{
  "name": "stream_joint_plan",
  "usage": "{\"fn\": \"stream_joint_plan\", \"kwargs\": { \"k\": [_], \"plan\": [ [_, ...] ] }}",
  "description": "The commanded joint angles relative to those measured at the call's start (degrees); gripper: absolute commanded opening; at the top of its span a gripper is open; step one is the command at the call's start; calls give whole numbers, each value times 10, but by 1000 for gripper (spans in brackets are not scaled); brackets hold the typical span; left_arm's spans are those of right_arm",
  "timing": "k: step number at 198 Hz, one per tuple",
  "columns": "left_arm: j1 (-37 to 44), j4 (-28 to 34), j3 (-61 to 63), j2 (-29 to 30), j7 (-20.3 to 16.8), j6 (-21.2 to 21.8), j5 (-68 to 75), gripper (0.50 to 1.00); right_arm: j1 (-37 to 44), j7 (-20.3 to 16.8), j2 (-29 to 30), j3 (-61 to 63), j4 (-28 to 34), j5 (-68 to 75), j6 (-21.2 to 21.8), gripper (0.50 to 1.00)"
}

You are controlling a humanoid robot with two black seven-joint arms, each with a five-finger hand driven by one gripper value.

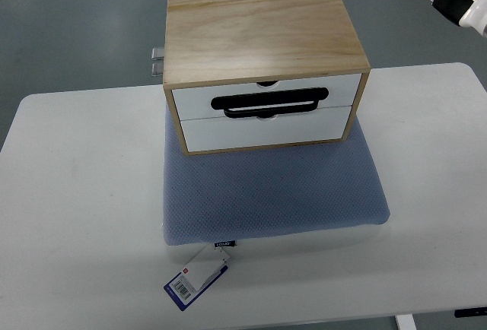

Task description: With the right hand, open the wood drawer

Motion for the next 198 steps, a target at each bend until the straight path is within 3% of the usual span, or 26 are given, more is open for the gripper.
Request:
{"fn": "stream_joint_plan", "kwargs": {
  "k": [1, 22, 23, 39, 48, 49, 77, 105, 106, 114, 131, 132, 146, 153, 198],
  "plan": [
    [0, -9, 1, 0, 0, 0, 0, 1000, 77, -12, -59, -72, 41, -125, 22, 944],
    [-1, -12, 2, 0, 0, 0, 0, 1000, 111, -18, -87, -102, 80, -179, 29, 944],
    [-1, -16, 2, 0, 0, 0, 1, 1000, 144, -25, -115, -132, 125, -241, 36, 944],
    [-3, -22, 3, 0, 0, 0, 2, 1000, 204, -36, -151, -174, 188, -318, 58, 944],
    [-3, -22, 3, 0, 0, 0, 2, 1000, 204, -36, -151, -174, 189, -318, 58, 944],
    [-4, -27, 3, 0, 0, 0, 2, 1000, 248, -50, -166, -203, 229, -347, 67, 944],
    [-6, -33, 3, 0, 1, -1, 4, 1000, 364, -106, -179, -300, 314, -357, 67, 944],
    [-7, -33, 4, 0, 1, -1, 5, 1000, 425, -119, -178, -354, 363, -356, 67, 944],
    [-8, -33, 4, 0, 1, -1, 6, 1000, 454, -129, -173, -382, 389, -354, 67, 944],
    [-8, -33, 4, 0, 1, -1, 6, 1000, 473, -137, -169, -402, 407, -348, 67, 944],
    [-8, -33, 4, 0, 1, -1, 6, 1000, 480, -148, -168, -416, 419, -345, 67, 944],
    [-8, -33, 4, 0, 1, -1, 6, 1000, 487, -168, -162, -437, 428, -344, 67, 944],
    [-8, -33, 3, 0, 1, -1, 6, 1000, 489, -175, -160, -444, 430, -344, 67, 944],
    [-8, -33, 2, 0, 1, -1, 5, 1000, 497, -196, -144, -462, 430, -344, 67, 944],
    [-8, -33, 1, 0, 1, -1, 5, 1000, 513, -227, -127, -479, 430, -349, 67, 944]
  ]
}}
